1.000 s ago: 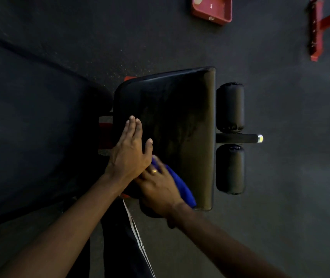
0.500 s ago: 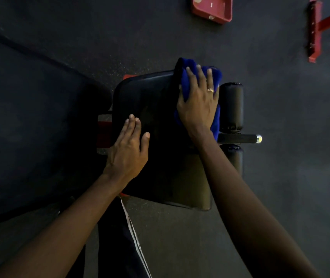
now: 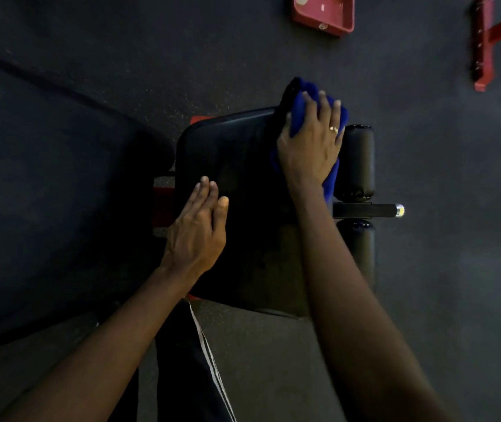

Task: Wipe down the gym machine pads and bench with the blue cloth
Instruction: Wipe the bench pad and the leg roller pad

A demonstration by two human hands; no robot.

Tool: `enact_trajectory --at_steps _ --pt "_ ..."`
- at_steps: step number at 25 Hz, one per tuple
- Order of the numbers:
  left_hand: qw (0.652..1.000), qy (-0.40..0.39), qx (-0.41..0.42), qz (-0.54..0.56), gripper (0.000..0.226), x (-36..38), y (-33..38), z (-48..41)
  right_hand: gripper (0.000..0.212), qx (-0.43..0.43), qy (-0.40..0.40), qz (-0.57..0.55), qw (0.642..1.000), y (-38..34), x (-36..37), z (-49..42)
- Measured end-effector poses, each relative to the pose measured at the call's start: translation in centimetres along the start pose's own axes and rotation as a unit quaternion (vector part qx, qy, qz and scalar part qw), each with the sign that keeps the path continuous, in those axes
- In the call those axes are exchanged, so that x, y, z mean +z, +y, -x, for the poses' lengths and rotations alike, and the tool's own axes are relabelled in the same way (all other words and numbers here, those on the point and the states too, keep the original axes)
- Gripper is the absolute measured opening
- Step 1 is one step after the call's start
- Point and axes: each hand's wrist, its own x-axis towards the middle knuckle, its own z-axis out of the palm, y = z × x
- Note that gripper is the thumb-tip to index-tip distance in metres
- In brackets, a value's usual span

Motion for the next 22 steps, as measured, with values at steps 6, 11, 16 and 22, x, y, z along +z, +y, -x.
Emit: enact_trajectory --at_steps 6,11,16,22 --pt "0.968 0.122 -0.15 0.158 0.058 -1.4 0.3 -1.5 0.06 -0.217 -0.081 0.05 0.972 -8.1 2.6 5.7" --pt "0.967 0.13 -0.158 0.15 0.053 -1.2 -0.5 0.2 0.071 -0.344 -0.131 0.046 0.929 -5.5 2.2 3.0" --pt "0.999 0.036 0.02 -0.012 0.053 -0.5 1.1 -0.6 0.056 -0.176 -0.05 0.005 0.983 -1.5 0.0 -1.9" --pt "0.991 0.008 0.072 -0.112 0.059 0.6 0.2 -0.5 0.054 0.033 -0.042 -0.122 0.991 8.2 -2.9 5.1"
